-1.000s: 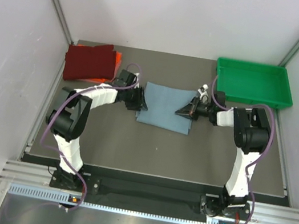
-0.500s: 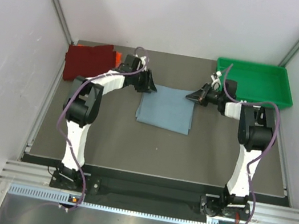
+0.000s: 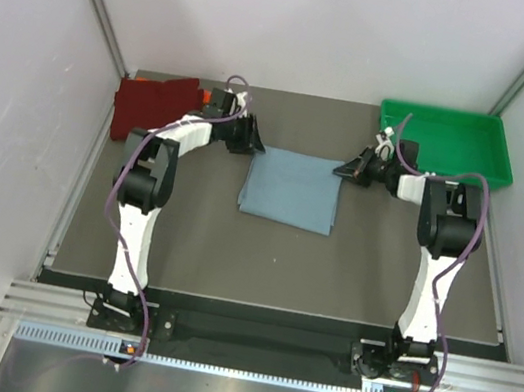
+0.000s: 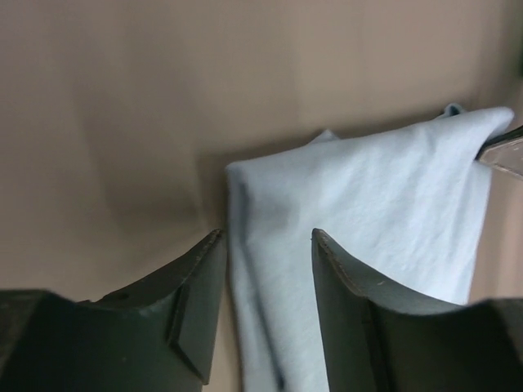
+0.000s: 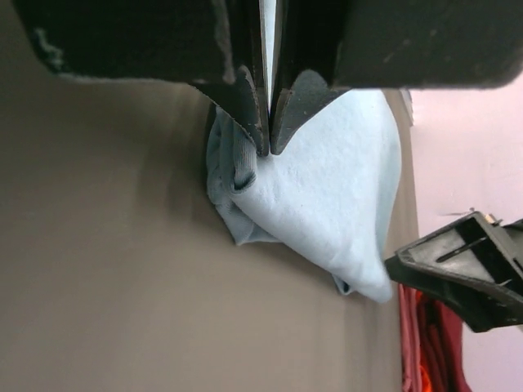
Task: Fold and stack the t-shirts
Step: Neatly place the folded tshirt to the corner
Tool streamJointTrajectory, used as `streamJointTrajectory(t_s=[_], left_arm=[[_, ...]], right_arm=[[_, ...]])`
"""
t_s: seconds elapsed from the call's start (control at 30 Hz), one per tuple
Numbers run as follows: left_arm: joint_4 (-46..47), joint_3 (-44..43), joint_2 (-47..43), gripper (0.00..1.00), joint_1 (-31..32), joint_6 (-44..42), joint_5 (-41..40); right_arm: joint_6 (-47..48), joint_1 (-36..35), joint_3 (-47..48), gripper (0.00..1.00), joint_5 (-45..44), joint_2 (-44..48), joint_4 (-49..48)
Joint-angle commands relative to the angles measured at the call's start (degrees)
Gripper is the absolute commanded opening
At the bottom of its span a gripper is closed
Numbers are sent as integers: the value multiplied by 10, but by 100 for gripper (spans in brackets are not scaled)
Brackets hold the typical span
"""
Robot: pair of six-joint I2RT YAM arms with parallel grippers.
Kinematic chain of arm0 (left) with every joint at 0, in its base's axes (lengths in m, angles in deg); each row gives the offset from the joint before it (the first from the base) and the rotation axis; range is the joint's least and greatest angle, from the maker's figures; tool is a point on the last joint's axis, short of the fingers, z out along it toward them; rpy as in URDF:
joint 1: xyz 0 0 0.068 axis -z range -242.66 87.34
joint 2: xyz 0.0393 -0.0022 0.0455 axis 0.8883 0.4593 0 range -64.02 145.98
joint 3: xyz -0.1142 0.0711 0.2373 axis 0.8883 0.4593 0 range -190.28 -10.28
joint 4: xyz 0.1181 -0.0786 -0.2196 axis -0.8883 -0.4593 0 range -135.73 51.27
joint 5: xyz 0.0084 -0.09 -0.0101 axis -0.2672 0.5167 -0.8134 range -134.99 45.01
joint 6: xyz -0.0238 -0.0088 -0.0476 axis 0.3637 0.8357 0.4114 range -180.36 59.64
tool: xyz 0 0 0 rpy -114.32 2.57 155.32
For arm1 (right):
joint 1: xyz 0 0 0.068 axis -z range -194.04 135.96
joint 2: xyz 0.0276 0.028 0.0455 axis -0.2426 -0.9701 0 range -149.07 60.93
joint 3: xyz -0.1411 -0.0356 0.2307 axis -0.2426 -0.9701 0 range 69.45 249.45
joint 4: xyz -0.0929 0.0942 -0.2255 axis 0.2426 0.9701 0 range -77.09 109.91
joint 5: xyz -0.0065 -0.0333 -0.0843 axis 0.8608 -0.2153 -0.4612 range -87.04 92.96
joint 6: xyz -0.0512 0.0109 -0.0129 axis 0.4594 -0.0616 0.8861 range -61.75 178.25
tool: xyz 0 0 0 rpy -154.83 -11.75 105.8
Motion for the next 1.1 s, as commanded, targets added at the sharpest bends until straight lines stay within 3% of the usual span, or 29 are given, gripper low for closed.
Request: streamJointTrajectory(t_s=[0.0,0.23,0.4,0.53,0.77,1.07], left_arm=[[-38,3,-65,52,-18,-53,-30],[-50,6,-40,61,-18,-79,9],[-71,-7,-17,61,-18,-107,42],[-40,16,-14,63,-17,-104,52],[-46,-21,44,64,-14,-97,77],[-59,-10,66,61,11,-86,41]], right_arm=[[46,13,23,3,-54,53,65],[99,-4,-13,8,-111,180,161],[111,-18,-78,12,-115,275,160],[116,-25,-93,14,-104,297,166],[133,-38,-100,15,-109,291,169],[133,-39,-92,15,-105,270,159]])
